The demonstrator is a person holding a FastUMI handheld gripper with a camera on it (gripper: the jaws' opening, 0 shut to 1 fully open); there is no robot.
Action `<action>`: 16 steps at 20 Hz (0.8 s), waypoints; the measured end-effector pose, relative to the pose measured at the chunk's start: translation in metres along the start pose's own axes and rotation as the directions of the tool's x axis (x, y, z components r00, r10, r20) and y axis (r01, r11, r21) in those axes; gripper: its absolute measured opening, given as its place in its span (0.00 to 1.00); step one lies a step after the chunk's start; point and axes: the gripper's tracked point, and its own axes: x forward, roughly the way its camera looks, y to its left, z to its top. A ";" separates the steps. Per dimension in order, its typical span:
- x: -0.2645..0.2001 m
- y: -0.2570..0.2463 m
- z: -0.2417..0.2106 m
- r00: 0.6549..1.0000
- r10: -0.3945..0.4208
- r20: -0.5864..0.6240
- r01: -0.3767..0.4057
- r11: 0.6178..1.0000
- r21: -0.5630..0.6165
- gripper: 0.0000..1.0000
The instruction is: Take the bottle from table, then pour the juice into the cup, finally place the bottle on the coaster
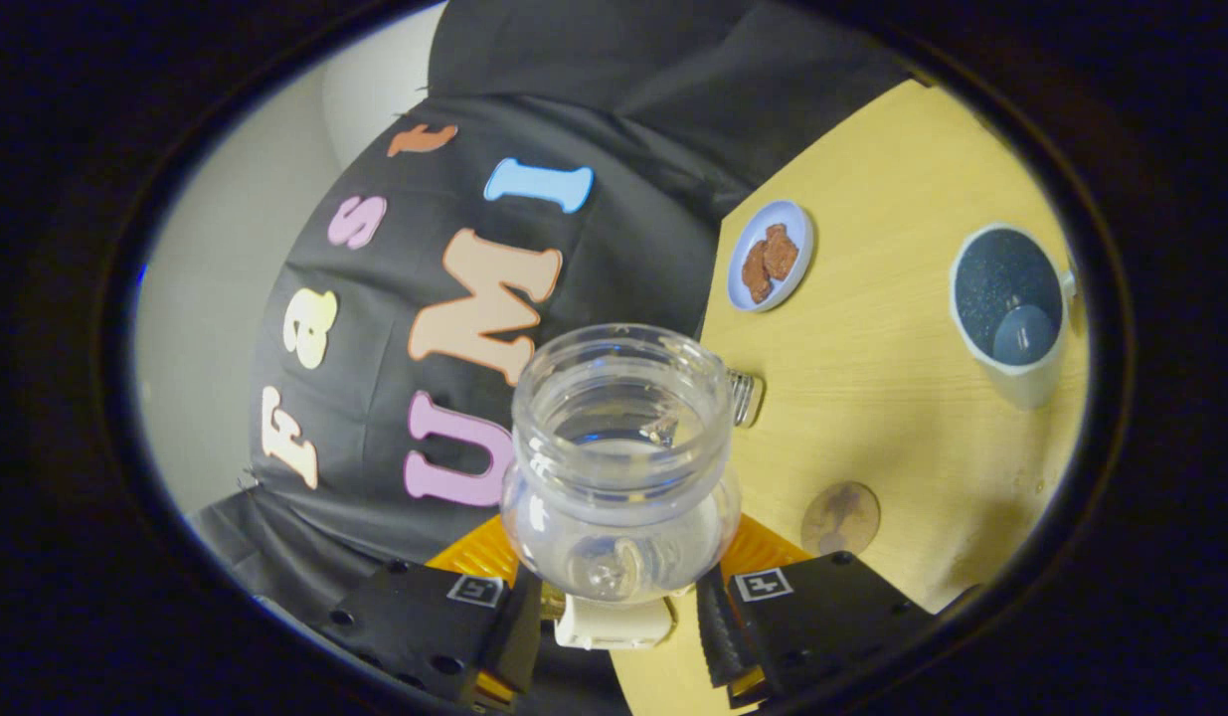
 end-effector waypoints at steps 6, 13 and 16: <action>0.003 -0.010 0.031 0.998 -0.005 0.069 -0.004 0.992 0.124 0.69; 0.007 -0.008 0.060 0.988 0.012 0.157 -0.051 0.968 0.246 0.69; 0.005 -0.004 0.067 0.984 0.020 0.178 -0.071 0.956 0.283 0.69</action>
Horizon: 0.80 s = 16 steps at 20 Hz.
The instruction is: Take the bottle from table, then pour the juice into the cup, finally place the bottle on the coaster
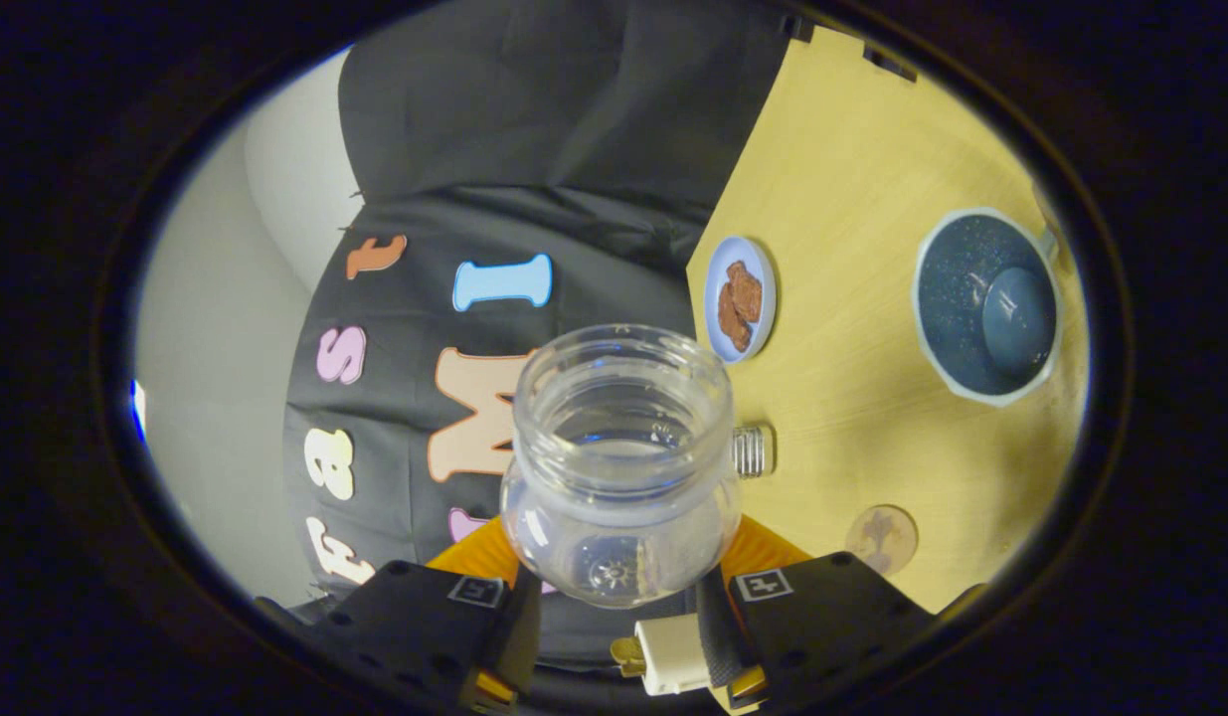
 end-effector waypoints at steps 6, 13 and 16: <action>0.005 0.006 0.009 0.999 0.022 0.038 -0.025 0.996 0.086 0.69; 0.008 0.011 0.016 0.998 0.038 0.058 -0.045 0.990 0.132 0.69; 0.007 0.013 0.019 0.997 0.043 0.069 -0.053 0.987 0.154 0.69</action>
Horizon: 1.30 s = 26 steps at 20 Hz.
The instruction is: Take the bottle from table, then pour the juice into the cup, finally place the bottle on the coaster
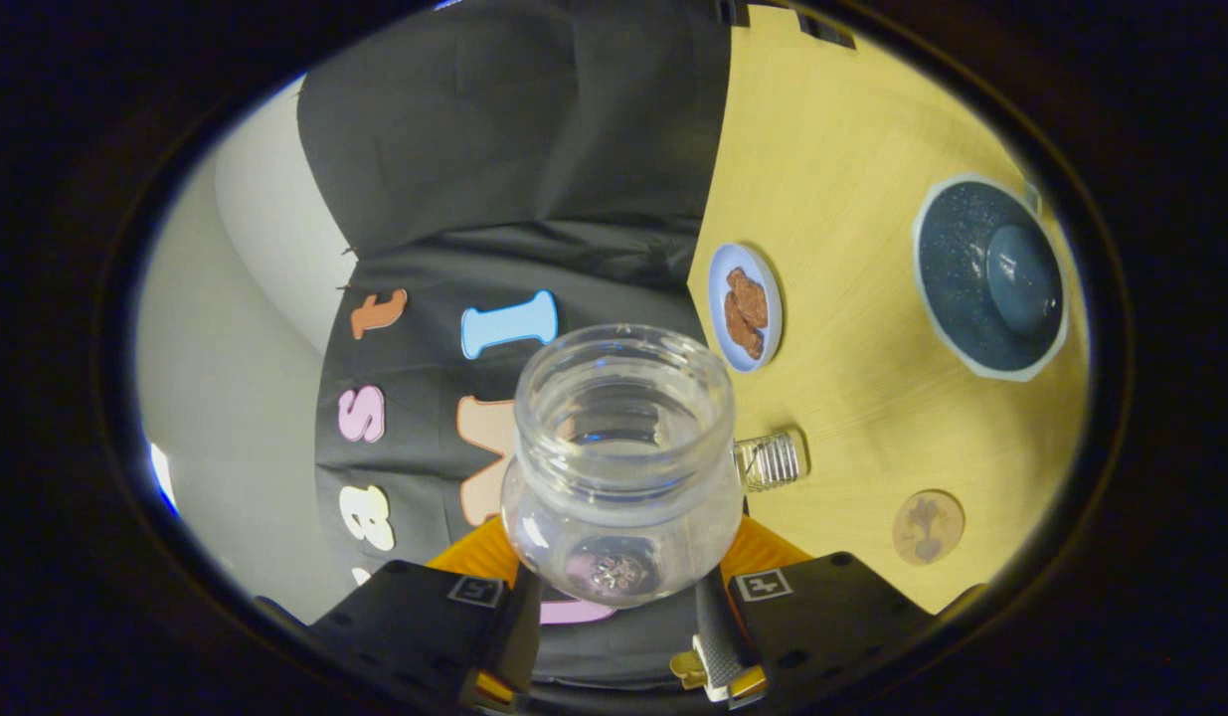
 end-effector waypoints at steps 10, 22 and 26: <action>0.001 0.002 0.002 1.000 0.009 0.000 -0.009 1.000 0.029 0.69; 0.003 0.008 0.004 0.999 0.024 0.021 -0.026 0.997 0.075 0.69; 0.004 0.008 0.004 0.999 0.024 0.028 -0.027 0.996 0.090 0.69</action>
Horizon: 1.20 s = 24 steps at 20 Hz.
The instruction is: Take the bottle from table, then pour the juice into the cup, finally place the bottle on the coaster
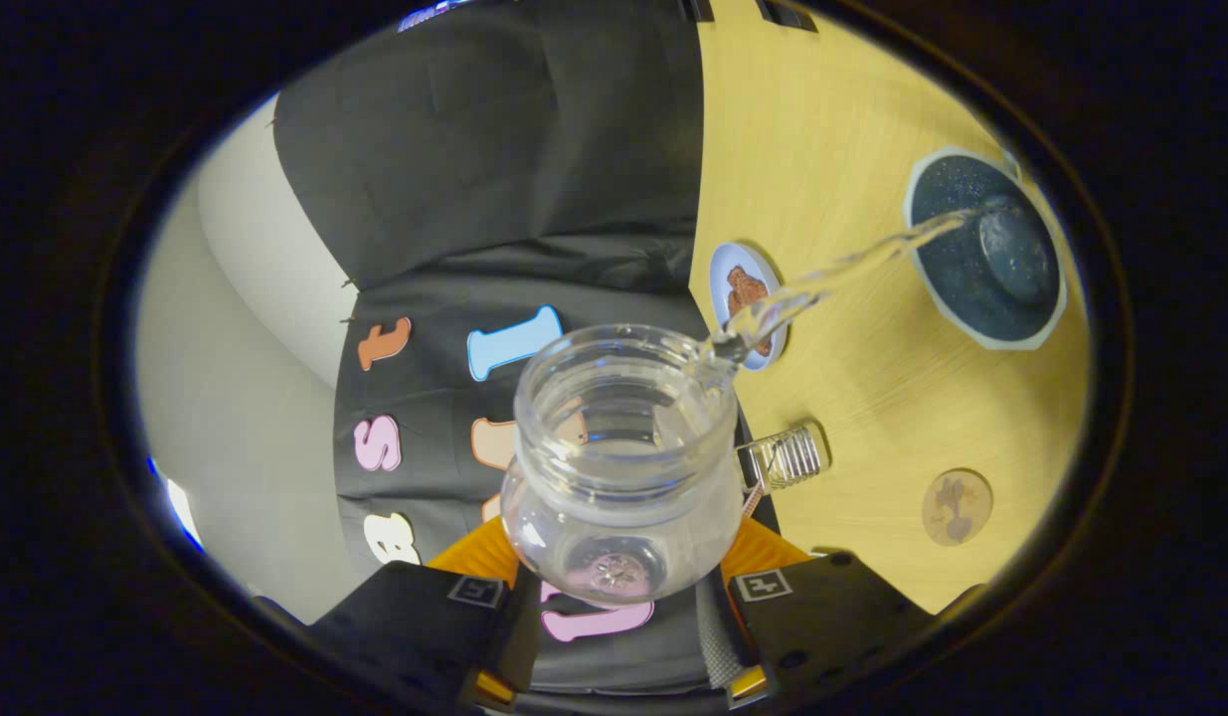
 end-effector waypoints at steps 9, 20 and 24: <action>-0.001 0.000 -0.001 1.000 -0.003 0.003 0.003 0.999 0.032 0.69; 0.000 0.000 0.000 1.000 -0.013 0.006 0.013 0.997 0.072 0.69; 0.000 0.000 -0.003 1.000 -0.012 0.005 0.011 0.996 0.085 0.69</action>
